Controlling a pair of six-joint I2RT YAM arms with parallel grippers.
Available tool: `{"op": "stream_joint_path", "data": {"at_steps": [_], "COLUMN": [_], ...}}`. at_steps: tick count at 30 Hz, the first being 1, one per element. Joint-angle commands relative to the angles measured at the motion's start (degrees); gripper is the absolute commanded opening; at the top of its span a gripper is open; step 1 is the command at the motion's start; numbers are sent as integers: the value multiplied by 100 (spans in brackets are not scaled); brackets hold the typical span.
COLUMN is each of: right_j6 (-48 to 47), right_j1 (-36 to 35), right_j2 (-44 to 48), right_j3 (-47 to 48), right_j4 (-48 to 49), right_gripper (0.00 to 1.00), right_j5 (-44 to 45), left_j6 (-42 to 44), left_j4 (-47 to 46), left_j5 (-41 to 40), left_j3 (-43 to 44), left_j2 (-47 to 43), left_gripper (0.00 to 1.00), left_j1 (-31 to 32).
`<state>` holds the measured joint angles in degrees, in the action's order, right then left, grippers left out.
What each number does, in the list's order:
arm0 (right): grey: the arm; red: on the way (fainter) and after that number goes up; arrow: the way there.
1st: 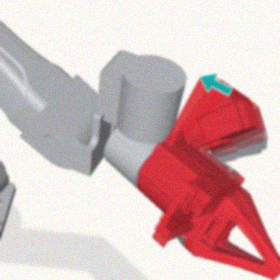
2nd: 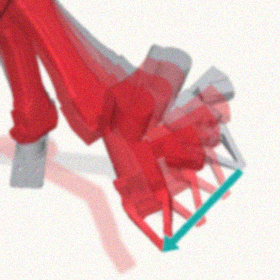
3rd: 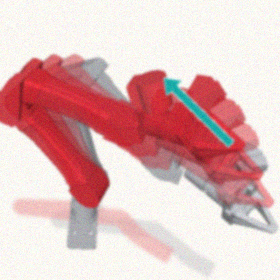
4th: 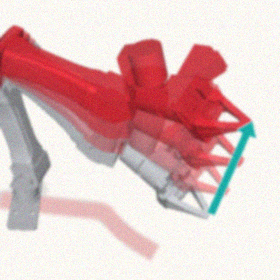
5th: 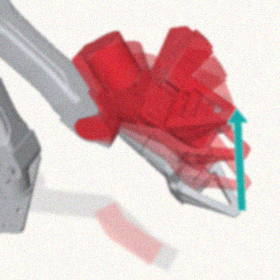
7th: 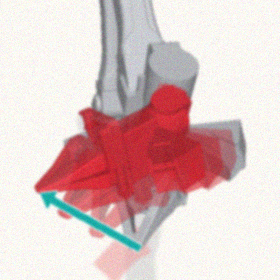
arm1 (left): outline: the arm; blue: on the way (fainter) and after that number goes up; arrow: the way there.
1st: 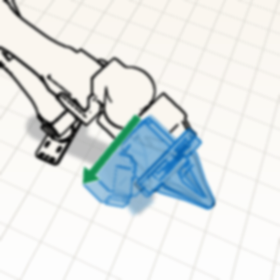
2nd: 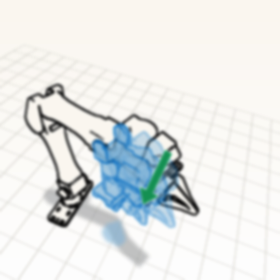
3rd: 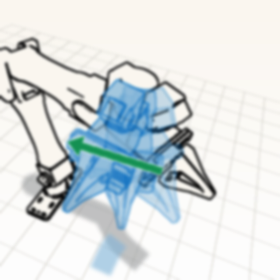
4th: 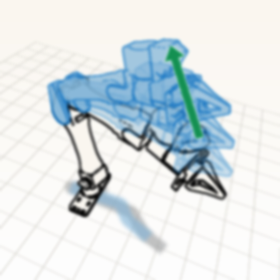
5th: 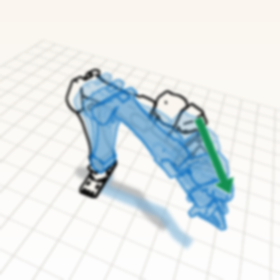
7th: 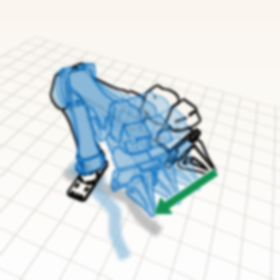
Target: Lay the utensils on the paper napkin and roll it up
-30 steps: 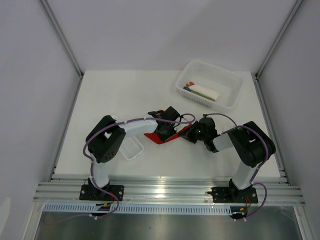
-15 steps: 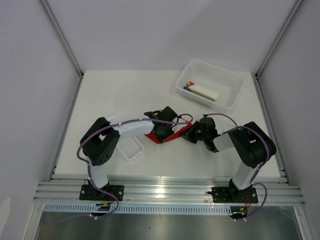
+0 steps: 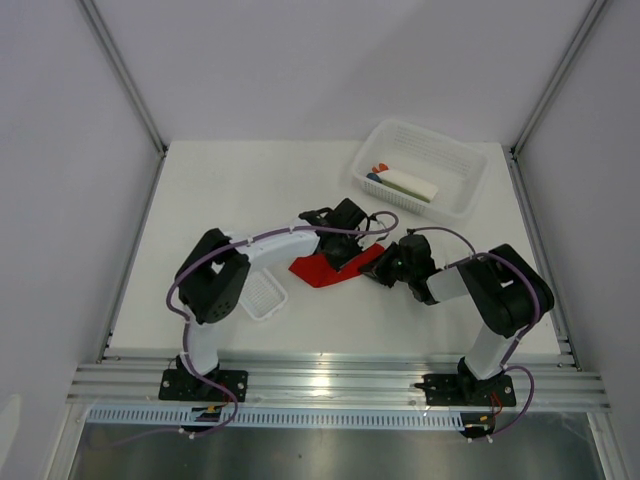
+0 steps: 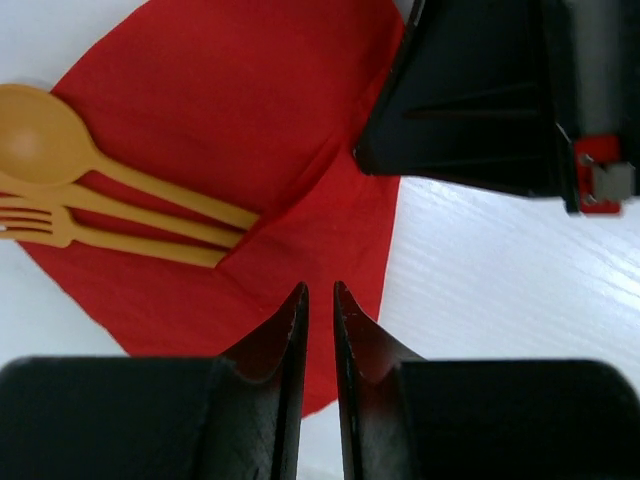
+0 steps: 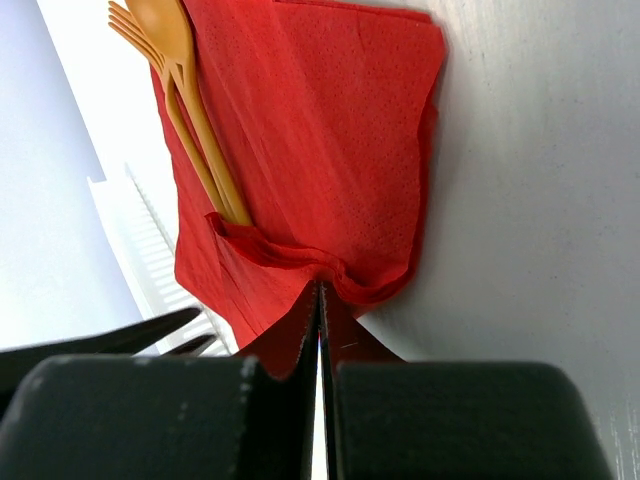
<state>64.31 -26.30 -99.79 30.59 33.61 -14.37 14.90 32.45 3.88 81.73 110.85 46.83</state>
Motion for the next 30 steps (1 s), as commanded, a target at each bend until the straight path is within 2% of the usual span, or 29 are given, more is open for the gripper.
{"op": "stream_joint_path", "data": {"at_steps": [1,13,22,30], "right_j6": [-156,-481,-789,-763], "right_j1": [-33,-24,433,776], "right_j2": [126,785,1980,1068], "right_j3": [44,79,-281,-290], "right_j4": [-381,-758,-1998,-1577], "right_gripper": [0,0,0,0], "right_j5": [180,92,583,295], "left_j6": [-180,-206,-119,-92], "left_j4": [78,113,43,43], "left_j5": [104,-63,16,34], "left_j3": [255,229,71,62], "left_j2": [349,605,526,473], "left_gripper": [18,18,18,19], "left_j1": [-42,-77,-77,-69]}}
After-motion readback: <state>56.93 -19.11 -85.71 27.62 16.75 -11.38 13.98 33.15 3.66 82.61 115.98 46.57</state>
